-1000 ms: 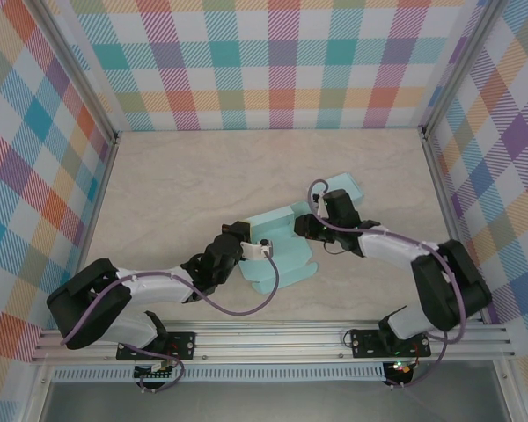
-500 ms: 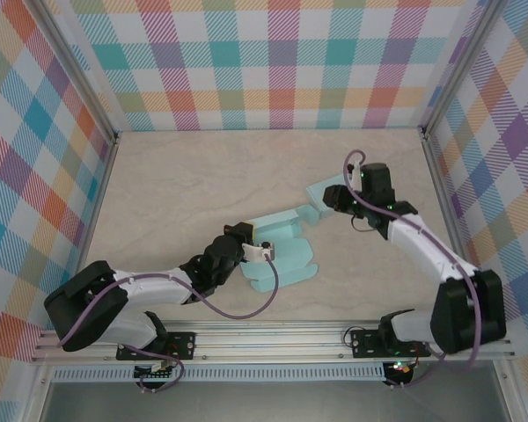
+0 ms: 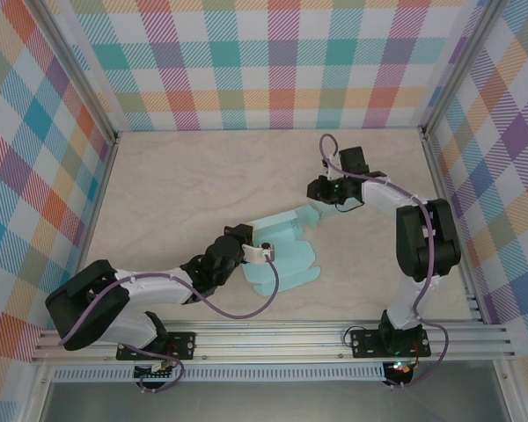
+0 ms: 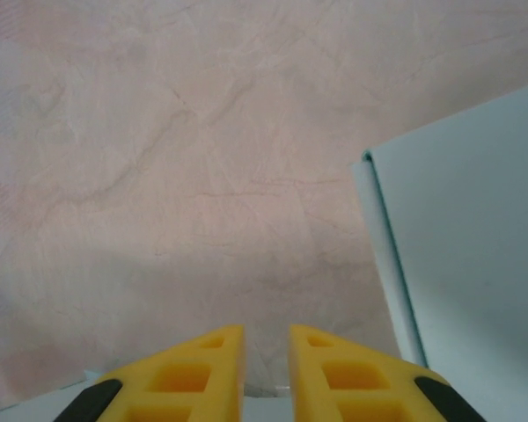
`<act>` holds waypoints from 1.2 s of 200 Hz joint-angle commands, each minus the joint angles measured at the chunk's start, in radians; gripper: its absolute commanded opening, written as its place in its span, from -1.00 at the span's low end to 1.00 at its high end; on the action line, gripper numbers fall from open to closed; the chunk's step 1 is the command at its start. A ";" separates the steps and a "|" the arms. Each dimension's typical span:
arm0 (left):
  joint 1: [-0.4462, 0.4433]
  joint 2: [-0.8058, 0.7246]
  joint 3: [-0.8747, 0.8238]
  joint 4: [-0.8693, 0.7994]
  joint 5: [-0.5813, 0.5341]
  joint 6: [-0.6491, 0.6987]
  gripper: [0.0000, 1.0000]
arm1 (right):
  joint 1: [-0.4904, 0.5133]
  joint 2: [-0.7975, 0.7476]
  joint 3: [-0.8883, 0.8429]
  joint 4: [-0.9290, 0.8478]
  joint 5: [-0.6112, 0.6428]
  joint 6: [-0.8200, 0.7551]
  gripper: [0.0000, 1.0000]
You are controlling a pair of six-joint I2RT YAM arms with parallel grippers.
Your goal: Fold the paper box
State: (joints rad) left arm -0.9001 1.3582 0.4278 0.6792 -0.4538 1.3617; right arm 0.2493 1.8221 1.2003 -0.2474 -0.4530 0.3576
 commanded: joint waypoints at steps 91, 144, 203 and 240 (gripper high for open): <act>0.018 0.087 0.026 -0.013 -0.021 0.016 -1.00 | 0.013 -0.208 -0.343 0.245 -0.150 0.018 -0.41; 0.023 0.080 0.026 -0.006 -0.016 0.015 -1.00 | 0.047 -0.236 -0.437 0.334 -0.155 0.004 -0.20; 0.029 0.093 0.029 0.006 -0.015 0.017 -1.00 | 0.081 -0.280 -0.491 0.380 -0.156 -0.011 -0.10; 0.030 0.093 0.029 0.006 -0.018 0.016 -1.00 | 0.111 -0.313 -0.521 0.403 -0.153 -0.022 -0.04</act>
State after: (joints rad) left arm -0.8787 1.4338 0.4419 0.6872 -0.4656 1.3586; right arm 0.3340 1.5536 0.7067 0.1089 -0.5762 0.3714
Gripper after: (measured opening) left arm 0.052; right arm 0.472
